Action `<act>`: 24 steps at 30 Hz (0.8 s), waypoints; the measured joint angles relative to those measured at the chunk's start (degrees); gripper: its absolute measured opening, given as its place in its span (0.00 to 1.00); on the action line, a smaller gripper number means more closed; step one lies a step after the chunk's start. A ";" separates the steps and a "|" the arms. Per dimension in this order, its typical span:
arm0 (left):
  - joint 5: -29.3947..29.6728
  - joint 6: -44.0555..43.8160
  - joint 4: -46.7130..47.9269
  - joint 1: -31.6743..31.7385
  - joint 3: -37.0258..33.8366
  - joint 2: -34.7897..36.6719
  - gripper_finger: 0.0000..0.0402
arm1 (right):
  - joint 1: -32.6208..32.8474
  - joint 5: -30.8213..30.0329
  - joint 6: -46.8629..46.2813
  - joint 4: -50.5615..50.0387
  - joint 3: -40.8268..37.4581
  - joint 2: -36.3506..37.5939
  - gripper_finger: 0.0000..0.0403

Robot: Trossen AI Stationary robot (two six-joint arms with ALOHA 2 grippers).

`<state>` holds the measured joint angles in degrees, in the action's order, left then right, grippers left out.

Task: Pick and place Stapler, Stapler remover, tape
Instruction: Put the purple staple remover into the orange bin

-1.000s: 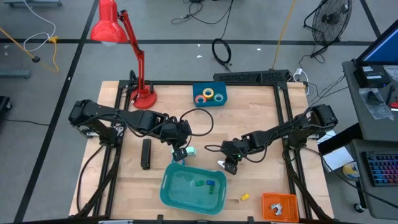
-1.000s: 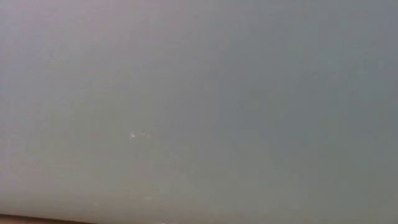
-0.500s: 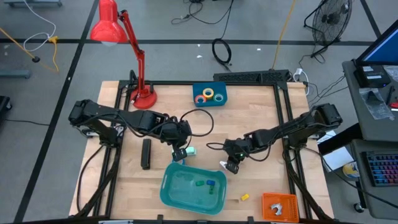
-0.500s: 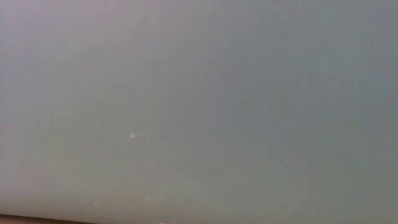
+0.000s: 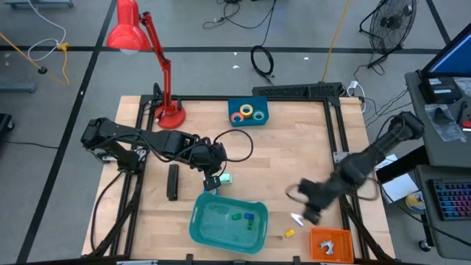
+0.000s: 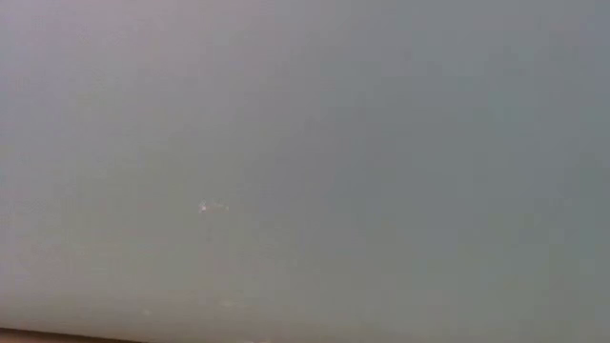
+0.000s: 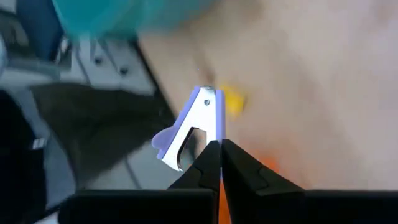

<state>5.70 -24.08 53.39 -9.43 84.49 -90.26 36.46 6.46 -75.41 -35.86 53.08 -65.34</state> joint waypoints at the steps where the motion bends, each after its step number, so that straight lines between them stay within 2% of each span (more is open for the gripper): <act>1: 0.11 -0.02 0.04 0.00 0.00 0.00 0.05 | 2.72 0.21 -2.85 -0.41 0.00 0.25 0.00; 6: 0.31 -0.16 -0.05 0.04 0.00 0.00 0.01 | 14.00 1.29 -15.39 -1.70 -0.02 -0.94 0.00; 11: 1.96 -1.78 -0.09 0.04 -0.01 0.00 0.04 | 21.40 1.39 -24.31 -3.15 -0.04 -2.27 0.00; 15: 4.01 -3.28 -0.44 0.04 0.00 0.00 0.03 | 25.59 1.57 -29.01 -3.07 -0.04 -3.29 0.00; 19: 4.97 -4.58 -1.88 0.04 -0.01 0.00 0.01 | 28.70 4.30 -31.96 -2.98 -0.04 -5.56 0.00; 24: 6.09 -6.28 -4.71 0.04 0.00 0.00 0.04 | 30.86 4.26 -32.60 -2.76 -0.07 -8.82 0.00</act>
<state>11.79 -30.35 48.68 -9.39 84.49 -90.26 67.32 10.72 -108.00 -38.62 53.01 -74.16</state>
